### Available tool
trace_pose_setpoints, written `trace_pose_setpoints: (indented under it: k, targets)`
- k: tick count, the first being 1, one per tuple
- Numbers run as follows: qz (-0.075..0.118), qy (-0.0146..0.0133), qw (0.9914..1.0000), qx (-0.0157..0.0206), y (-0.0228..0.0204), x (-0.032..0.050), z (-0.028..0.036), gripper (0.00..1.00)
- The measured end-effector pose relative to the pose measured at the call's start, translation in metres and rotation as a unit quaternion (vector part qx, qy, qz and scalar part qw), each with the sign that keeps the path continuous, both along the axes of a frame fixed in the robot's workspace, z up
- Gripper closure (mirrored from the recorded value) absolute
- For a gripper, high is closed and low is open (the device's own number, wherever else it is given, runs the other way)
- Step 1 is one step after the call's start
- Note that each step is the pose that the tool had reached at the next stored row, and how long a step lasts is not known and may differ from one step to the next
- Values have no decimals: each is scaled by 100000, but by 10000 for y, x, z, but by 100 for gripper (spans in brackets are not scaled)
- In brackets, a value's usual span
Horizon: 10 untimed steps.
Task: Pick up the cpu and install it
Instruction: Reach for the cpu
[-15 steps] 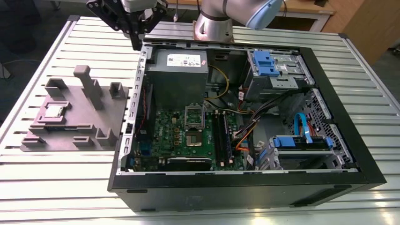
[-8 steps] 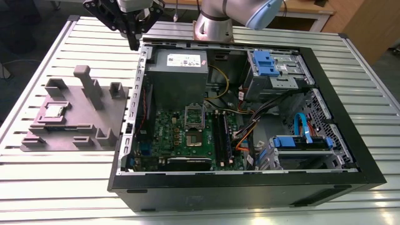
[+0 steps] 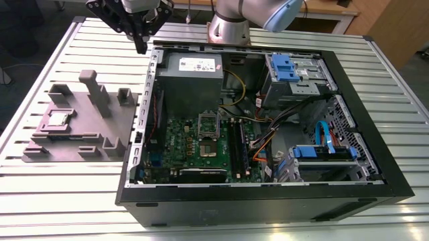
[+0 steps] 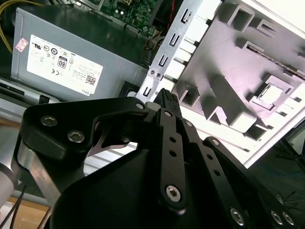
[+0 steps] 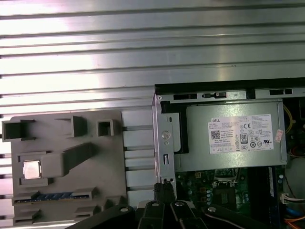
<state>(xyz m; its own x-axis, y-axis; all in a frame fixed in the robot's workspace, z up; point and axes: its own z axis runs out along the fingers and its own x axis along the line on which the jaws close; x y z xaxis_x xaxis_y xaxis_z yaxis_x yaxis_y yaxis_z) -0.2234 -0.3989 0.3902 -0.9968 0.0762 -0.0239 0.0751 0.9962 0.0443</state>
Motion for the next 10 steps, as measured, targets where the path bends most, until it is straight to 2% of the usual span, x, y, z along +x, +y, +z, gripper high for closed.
trace_pose_setpoints:
  k: [10]
  targets:
    - [-1, 3, 100000, -5, 0, -59, -1, 89]
